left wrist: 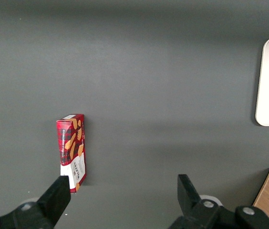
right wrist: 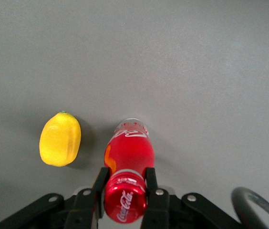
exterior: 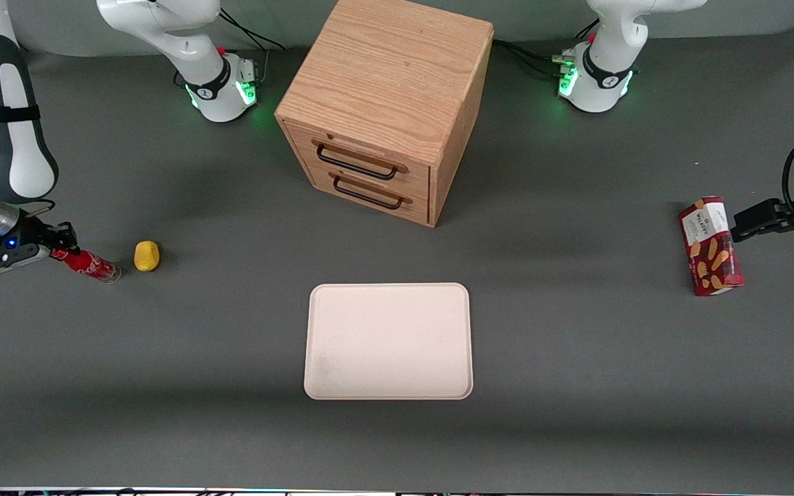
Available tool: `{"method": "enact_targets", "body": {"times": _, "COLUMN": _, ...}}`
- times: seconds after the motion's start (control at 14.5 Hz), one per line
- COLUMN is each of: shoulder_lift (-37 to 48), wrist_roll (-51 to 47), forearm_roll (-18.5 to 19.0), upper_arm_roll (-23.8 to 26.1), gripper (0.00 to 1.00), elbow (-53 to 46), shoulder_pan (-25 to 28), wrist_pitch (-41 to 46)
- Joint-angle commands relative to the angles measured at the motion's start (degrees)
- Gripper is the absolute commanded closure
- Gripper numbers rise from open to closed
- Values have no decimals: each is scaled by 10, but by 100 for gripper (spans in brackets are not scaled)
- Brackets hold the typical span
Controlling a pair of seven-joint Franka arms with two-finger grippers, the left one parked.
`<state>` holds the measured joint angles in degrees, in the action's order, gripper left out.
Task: Place coke bottle on tray
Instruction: 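Close the right gripper around the bottle's cap end, then lift the bottle and carry it toward the white tray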
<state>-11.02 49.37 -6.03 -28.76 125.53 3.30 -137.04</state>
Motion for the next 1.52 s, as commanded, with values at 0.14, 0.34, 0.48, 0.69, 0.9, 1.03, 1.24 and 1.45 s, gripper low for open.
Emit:
{"method": "enact_targets", "body": {"times": 0.14, "shoulder_lift": 6, "wrist_roll": 20, "forearm_roll": -13, "upper_arm_roll": -6, "gripper": 100, "elbow": -2, "shoulder_pan": 6, "wrist_pitch": 5}}
{"method": "enact_targets", "body": {"times": 0.34, "shoulder_lift": 19, "wrist_roll": -2, "forearm_roll": -13, "upper_arm_roll": 0, "gripper": 100, "elbow": -51, "shoulder_pan": 11, "wrist_pitch": 80}}
{"method": "enact_targets", "body": {"times": 0.48, "shoulder_lift": 16, "wrist_roll": -39, "forearm_roll": -10, "upper_arm_roll": 11, "gripper": 100, "elbow": -132, "shoulder_pan": 18, "wrist_pitch": 175}}
{"method": "enact_targets", "body": {"times": 0.69, "shoulder_lift": 11, "wrist_roll": -134, "forearm_roll": 3, "upper_arm_roll": 62, "gripper": 100, "elbow": -237, "shoulder_pan": 19, "wrist_pitch": 273}}
{"method": "enact_targets", "body": {"times": 0.9, "shoulder_lift": 0, "wrist_roll": -261, "forearm_roll": 22, "upper_arm_roll": 136, "gripper": 100, "elbow": -338, "shoulder_pan": 17, "wrist_pitch": 366}}
{"method": "enact_targets", "body": {"times": 1.03, "shoulder_lift": -16, "wrist_roll": -338, "forearm_roll": 22, "upper_arm_roll": 179, "gripper": 100, "elbow": -419, "shoulder_pan": 17, "wrist_pitch": 432}}
{"method": "enact_targets", "body": {"times": 1.24, "shoulder_lift": -64, "wrist_roll": -432, "forearm_roll": 21, "upper_arm_roll": 243, "gripper": 100, "elbow": -558, "shoulder_pan": 17, "wrist_pitch": 526}}
{"method": "enact_targets", "body": {"times": 1.45, "shoulder_lift": -109, "wrist_roll": -513, "forearm_roll": 22, "upper_arm_roll": 320, "gripper": 100, "elbow": -638, "shoulder_pan": 17, "wrist_pitch": 535}}
